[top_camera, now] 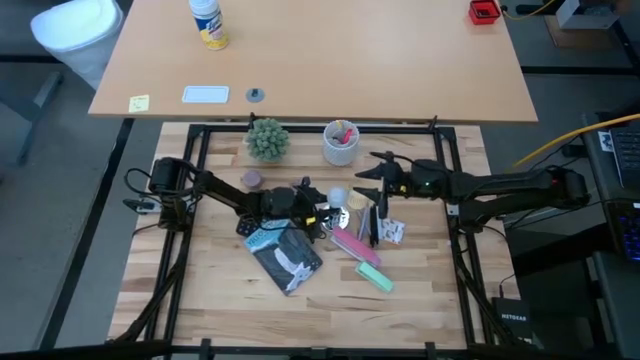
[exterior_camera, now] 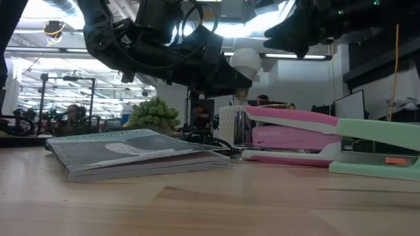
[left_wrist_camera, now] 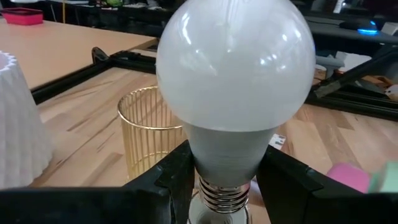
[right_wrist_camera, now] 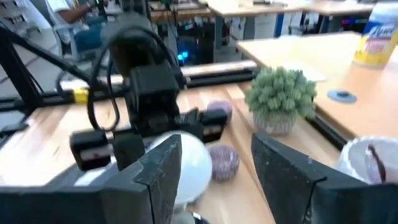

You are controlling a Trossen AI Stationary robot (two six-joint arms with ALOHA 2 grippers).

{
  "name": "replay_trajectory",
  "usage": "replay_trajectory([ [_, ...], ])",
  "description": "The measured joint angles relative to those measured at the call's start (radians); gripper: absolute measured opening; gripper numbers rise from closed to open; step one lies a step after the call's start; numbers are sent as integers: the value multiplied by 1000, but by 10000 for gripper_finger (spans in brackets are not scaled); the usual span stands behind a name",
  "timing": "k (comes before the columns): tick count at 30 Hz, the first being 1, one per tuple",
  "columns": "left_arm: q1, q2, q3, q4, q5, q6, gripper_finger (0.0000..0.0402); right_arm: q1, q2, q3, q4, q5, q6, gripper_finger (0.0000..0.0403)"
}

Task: Screw lightbulb
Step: Insert the white lightbulb into the silver lamp

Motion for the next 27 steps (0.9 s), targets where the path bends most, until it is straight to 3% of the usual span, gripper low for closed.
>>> replay_trajectory([
  [16,-4,107,29,43,-1,-5,145,0,247,-27,175,0,55,200],
  [27,-3,111,34,1,-2,10,145,0,292,-26,219,-35,75,200],
])
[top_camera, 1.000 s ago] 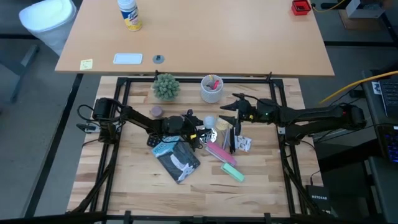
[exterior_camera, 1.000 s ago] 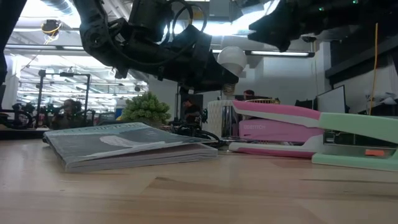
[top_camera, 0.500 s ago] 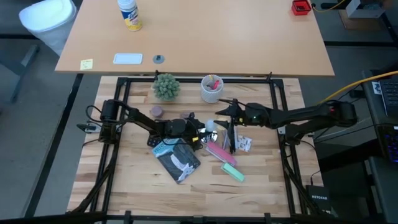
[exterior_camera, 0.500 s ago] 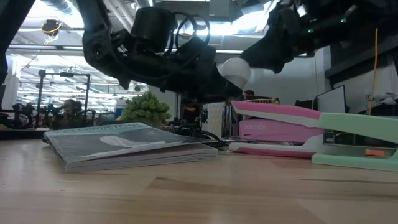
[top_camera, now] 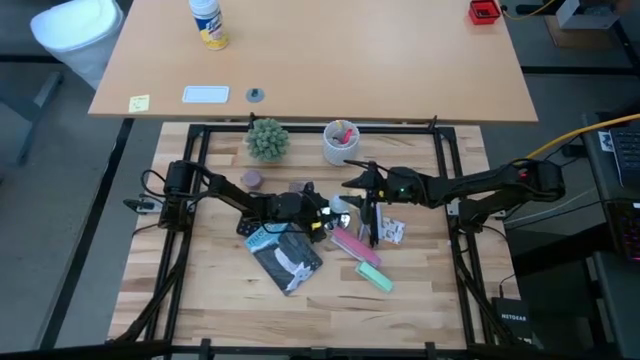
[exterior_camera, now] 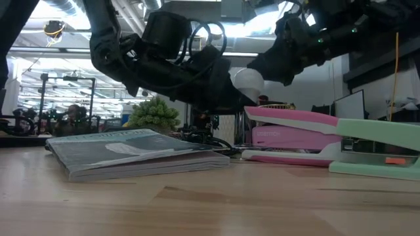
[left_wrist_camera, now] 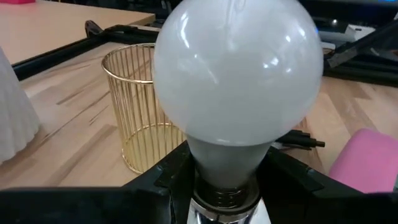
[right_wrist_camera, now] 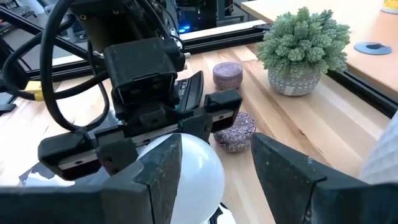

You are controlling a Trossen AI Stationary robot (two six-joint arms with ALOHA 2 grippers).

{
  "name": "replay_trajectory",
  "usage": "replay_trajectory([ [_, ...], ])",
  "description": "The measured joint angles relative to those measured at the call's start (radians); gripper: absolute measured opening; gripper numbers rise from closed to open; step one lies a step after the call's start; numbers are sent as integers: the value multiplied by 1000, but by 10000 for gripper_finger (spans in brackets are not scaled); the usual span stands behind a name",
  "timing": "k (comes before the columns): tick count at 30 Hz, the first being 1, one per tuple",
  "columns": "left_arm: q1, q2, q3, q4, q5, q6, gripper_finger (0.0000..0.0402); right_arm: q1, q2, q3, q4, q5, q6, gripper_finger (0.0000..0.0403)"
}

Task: Screw lightbulb
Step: Insert the white lightbulb into the silver lamp

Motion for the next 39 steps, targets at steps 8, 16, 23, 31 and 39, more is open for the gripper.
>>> replay_trajectory([
  [8,0,-1,0,-5,2,75,145,29,1,0,7,-27,-4,200],
  [16,0,-1,0,-5,3,118,145,94,2,-2,1,102,-38,200],
  [23,0,-1,0,-5,2,117,145,92,22,-2,34,123,-39,200],
  [31,0,-2,0,-13,2,116,145,90,-1,-2,114,121,-59,200],
  [39,0,-3,0,-21,2,113,145,91,-119,-1,-50,165,-60,200],
])
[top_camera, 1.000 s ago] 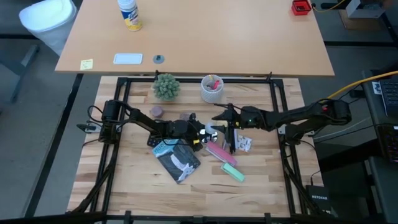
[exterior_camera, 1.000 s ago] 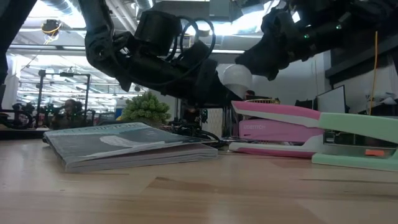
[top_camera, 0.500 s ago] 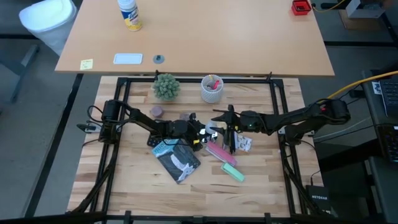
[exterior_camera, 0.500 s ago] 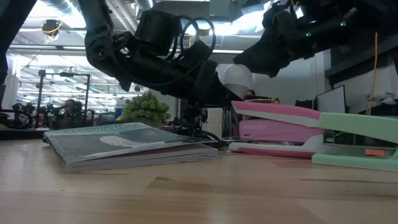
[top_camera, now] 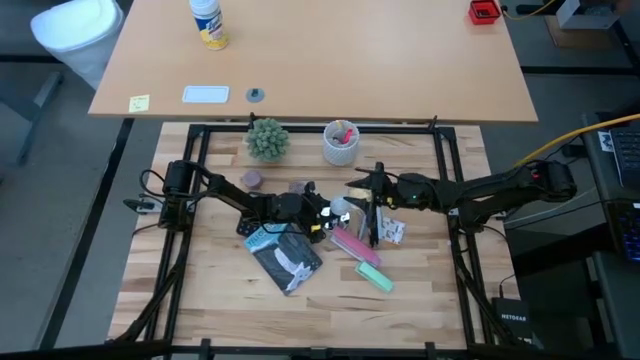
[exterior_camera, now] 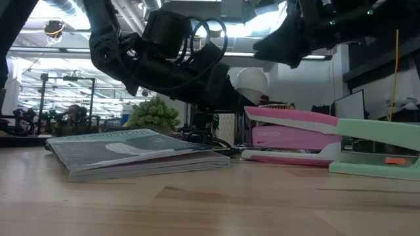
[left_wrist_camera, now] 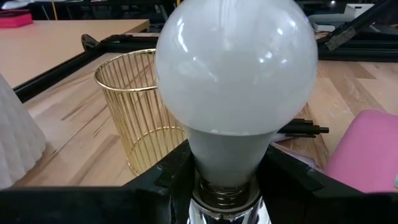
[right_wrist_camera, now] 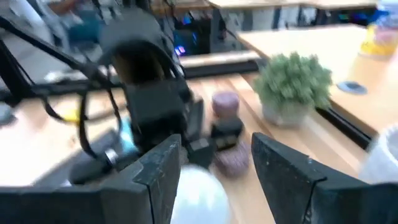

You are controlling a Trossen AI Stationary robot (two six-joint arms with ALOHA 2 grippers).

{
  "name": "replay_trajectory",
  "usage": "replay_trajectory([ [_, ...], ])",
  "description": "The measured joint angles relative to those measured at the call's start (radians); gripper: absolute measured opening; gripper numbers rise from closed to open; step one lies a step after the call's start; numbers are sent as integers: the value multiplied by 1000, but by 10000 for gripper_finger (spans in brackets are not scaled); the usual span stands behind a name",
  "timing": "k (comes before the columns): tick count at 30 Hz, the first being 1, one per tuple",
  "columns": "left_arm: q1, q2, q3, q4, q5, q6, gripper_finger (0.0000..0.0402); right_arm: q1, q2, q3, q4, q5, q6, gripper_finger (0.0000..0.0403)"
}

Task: Screw lightbulb
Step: Insert the white lightbulb into the silver lamp

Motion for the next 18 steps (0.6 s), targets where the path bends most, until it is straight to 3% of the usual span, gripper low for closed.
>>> replay_trajectory([
  [7,0,0,0,-2,0,0,145,11,37,0,-91,44,35,200],
  [18,0,0,-2,-5,-2,-9,145,13,121,2,25,45,38,200],
])
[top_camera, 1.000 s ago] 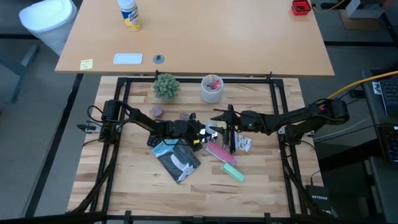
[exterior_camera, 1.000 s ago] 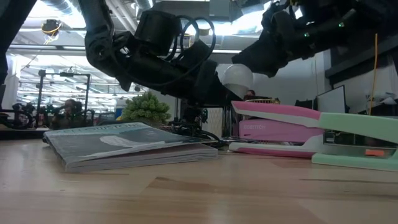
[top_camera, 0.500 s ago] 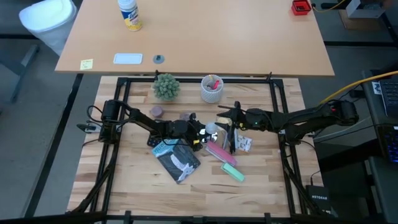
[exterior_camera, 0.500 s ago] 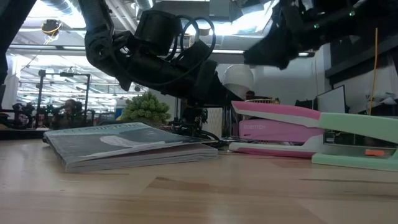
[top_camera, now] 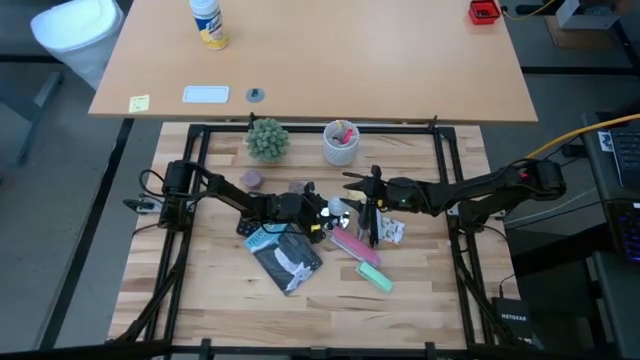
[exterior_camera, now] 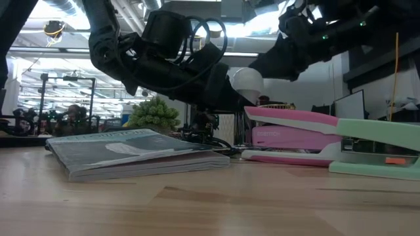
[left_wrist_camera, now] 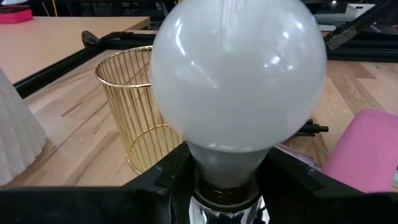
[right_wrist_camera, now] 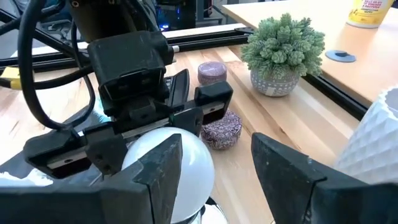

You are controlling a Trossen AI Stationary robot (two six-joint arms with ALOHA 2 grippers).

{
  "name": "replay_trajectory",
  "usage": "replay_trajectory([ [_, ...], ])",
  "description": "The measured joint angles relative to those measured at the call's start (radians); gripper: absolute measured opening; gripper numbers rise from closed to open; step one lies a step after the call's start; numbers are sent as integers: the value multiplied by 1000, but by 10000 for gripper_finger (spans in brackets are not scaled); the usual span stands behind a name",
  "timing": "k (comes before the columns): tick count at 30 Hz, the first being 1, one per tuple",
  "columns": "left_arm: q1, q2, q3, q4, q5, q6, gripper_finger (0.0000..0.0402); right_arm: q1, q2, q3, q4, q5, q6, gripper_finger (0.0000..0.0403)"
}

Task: Screw lightbulb
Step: Insert the white lightbulb into the silver lamp

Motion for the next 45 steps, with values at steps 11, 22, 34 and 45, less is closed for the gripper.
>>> replay_trajectory([
  [11,0,0,0,-1,-1,-10,171,0,64,3,51,0,3,200],
  [22,0,0,0,13,0,-12,189,-1,64,1,59,0,0,200],
  [34,-8,-2,0,20,2,-15,220,-1,64,0,59,16,-1,200],
  [45,-9,-67,0,-87,-72,-18,224,-1,65,-1,59,18,-1,200],
])
